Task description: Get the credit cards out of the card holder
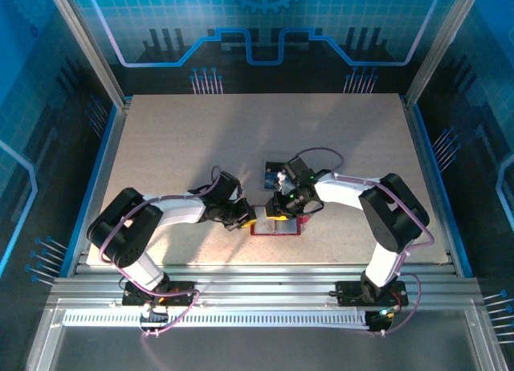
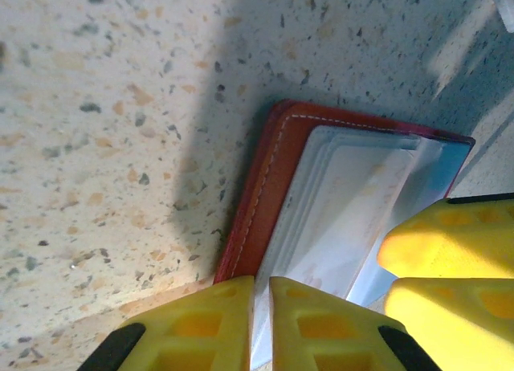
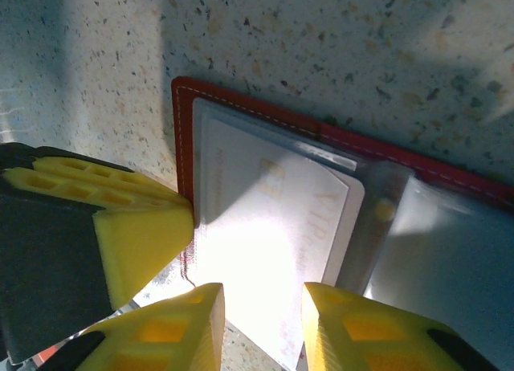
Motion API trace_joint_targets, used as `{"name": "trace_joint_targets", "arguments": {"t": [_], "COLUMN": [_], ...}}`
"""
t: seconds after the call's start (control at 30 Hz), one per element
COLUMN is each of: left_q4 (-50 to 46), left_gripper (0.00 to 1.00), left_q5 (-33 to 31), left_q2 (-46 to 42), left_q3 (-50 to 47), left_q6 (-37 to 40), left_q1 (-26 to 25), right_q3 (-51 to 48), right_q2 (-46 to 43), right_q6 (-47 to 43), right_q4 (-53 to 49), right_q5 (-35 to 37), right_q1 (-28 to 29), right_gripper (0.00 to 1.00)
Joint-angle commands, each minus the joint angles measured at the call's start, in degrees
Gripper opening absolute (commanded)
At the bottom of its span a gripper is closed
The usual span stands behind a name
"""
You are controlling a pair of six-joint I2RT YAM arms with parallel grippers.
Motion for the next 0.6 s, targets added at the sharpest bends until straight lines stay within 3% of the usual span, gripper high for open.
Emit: {"name": "trace_joint_targets", "arguments": {"t": [0.0, 0.57], "left_q4": [-1.0, -1.2], "left_gripper": [0.14, 0.13], "left_q5": [-0.2, -0.1], "left_q2": [1.0, 0.8], "left_q3": [-0.8, -0.9], "left_q6": [1.1, 1.1], "left_q1": [0.5, 0.5], "right_q3": [0.1, -0.2], "right_q2": [0.6, 2.1], "right_q6": [0.6, -0.9], "right_q4": [0.5, -1.4], "right_q5": [-1.1, 1.2], "right_q1": [0.8, 0.8], "right_gripper": [0.32, 0.32]}}
